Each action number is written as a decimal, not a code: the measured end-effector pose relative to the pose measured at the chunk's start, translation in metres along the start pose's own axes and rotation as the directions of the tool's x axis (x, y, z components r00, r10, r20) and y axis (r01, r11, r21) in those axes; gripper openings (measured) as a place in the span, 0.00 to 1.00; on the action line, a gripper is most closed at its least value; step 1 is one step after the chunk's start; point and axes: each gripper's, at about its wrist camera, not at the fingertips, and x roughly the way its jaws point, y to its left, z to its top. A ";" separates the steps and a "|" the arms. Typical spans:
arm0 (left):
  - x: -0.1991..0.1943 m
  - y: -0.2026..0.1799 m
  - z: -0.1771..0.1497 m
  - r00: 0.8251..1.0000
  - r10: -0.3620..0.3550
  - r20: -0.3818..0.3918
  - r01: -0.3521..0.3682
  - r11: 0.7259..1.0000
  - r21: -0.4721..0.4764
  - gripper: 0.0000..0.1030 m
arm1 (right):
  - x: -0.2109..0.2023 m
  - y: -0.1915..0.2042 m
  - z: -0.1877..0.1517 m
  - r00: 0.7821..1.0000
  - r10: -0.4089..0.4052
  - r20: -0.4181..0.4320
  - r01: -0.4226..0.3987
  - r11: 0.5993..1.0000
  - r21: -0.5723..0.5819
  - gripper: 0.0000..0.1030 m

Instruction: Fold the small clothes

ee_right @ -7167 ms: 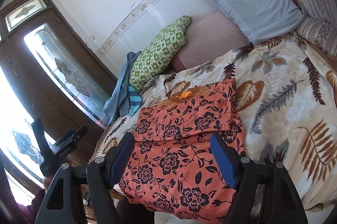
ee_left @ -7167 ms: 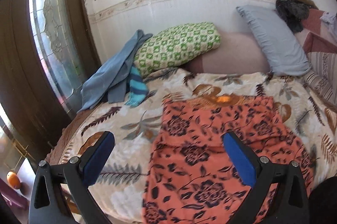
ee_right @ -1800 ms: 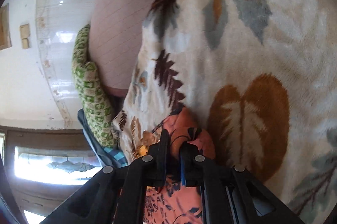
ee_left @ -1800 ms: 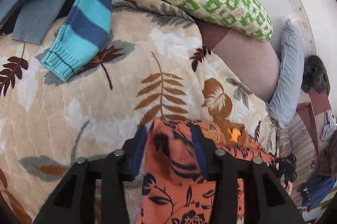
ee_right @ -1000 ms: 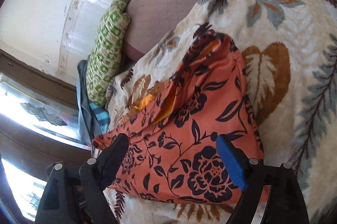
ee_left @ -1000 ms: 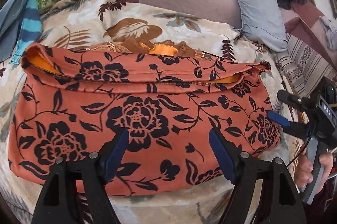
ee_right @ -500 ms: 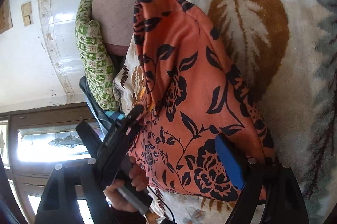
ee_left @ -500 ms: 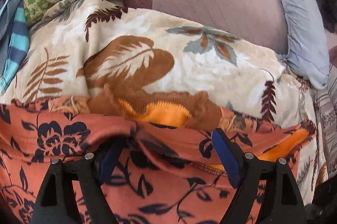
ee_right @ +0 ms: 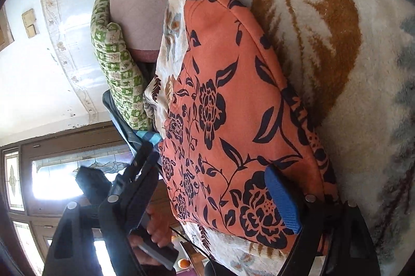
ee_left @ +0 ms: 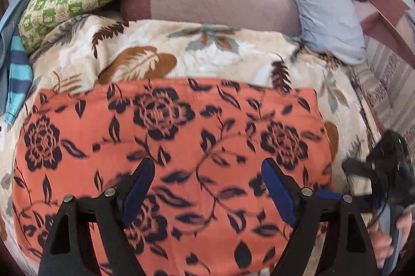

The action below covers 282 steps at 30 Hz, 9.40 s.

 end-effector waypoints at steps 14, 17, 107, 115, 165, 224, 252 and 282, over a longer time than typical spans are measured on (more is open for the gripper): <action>0.058 -0.001 0.032 0.999 0.037 -0.026 -0.039 0.997 -0.068 0.82 | -0.017 -0.005 0.001 0.997 0.076 0.016 -0.076 0.997 0.005 0.84; 0.030 0.016 0.038 0.998 0.005 0.068 0.002 0.994 -0.109 0.82 | -0.026 0.016 0.003 0.990 0.127 0.057 -0.123 0.989 -0.077 0.84; -0.068 0.127 -0.063 0.793 0.529 0.303 -0.518 0.847 -0.124 1.00 | 0.112 0.122 -0.142 0.932 -0.321 0.170 0.339 0.598 -0.726 0.73; -0.077 0.125 -0.076 0.791 0.527 0.311 -0.515 0.848 -0.129 1.00 | 0.112 0.118 -0.156 0.932 -0.318 0.171 0.337 0.592 -0.732 0.73; -0.078 0.185 -0.117 0.927 0.109 0.358 0.077 0.880 -0.468 0.23 | 0.079 0.067 -0.114 0.904 -0.368 0.217 0.423 0.701 -0.574 0.60; -0.001 -0.005 -0.066 0.984 0.065 0.166 -0.074 0.996 0.054 0.78 | 0.044 0.075 -0.006 0.878 -0.391 0.278 0.478 0.762 -0.437 0.37; 0.012 -0.032 -0.083 0.985 0.056 0.164 -0.075 0.991 0.111 0.82 | -0.040 0.051 -0.001 0.928 -0.178 0.326 0.289 0.898 -0.332 0.51; 0.010 -0.050 -0.088 0.983 0.022 0.180 -0.069 0.964 0.257 0.86 | 0.007 0.089 -0.015 0.815 -0.338 0.471 0.557 0.683 -0.473 0.16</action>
